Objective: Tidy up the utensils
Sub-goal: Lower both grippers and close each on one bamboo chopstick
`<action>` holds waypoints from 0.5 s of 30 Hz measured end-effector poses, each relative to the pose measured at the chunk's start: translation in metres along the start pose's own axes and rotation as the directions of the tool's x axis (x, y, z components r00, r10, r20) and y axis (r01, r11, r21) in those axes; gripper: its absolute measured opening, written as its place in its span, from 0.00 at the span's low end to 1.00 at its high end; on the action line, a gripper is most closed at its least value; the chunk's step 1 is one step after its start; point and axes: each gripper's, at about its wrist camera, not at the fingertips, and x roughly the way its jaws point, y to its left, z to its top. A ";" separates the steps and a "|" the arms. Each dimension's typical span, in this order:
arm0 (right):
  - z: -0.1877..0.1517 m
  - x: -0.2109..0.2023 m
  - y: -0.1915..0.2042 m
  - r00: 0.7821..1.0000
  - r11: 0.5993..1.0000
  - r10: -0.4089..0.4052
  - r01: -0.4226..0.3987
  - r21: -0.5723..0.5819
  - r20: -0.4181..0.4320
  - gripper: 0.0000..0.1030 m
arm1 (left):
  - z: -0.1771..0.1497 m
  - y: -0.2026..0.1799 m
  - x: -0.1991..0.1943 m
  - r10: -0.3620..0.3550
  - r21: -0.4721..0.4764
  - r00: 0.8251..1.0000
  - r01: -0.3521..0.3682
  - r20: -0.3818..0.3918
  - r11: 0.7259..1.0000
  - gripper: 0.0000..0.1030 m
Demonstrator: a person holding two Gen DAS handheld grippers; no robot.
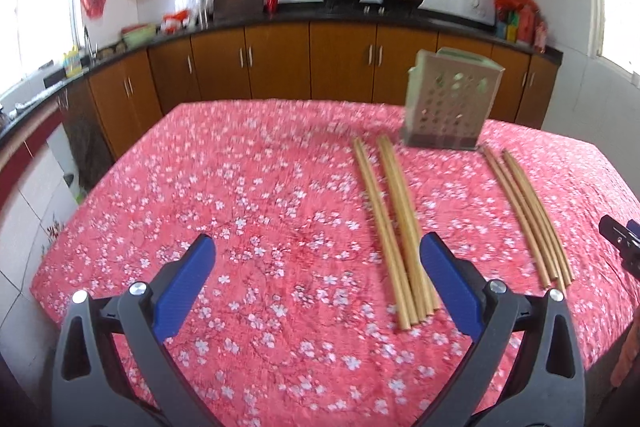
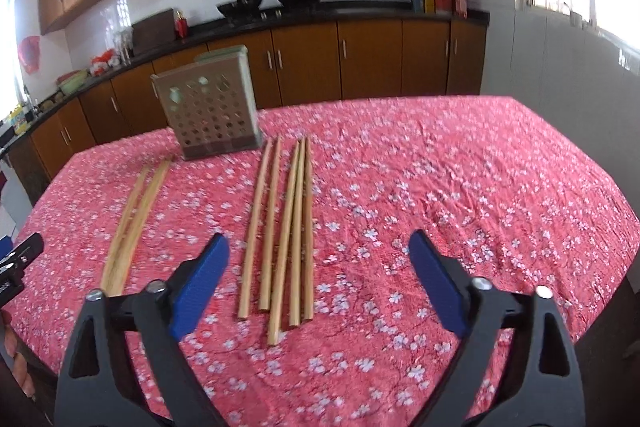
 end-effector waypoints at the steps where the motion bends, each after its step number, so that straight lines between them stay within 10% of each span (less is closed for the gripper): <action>1: 0.003 0.011 -0.003 0.999 1.000 -0.001 0.001 0.007 -0.036 0.67 | 0.002 0.002 0.006 0.005 -0.001 1.000 -0.005 -0.015 1.000 0.96; 6: 0.010 0.060 -0.010 0.985 0.997 0.046 -0.036 0.061 -0.169 0.39 | 0.011 0.012 0.034 -0.041 -0.030 0.996 0.039 -0.085 0.999 0.89; 15: 0.006 0.094 -0.006 0.959 0.995 0.087 -0.073 0.061 -0.271 0.21 | 0.016 0.004 0.064 -0.176 -0.044 0.969 0.171 -0.175 0.984 0.53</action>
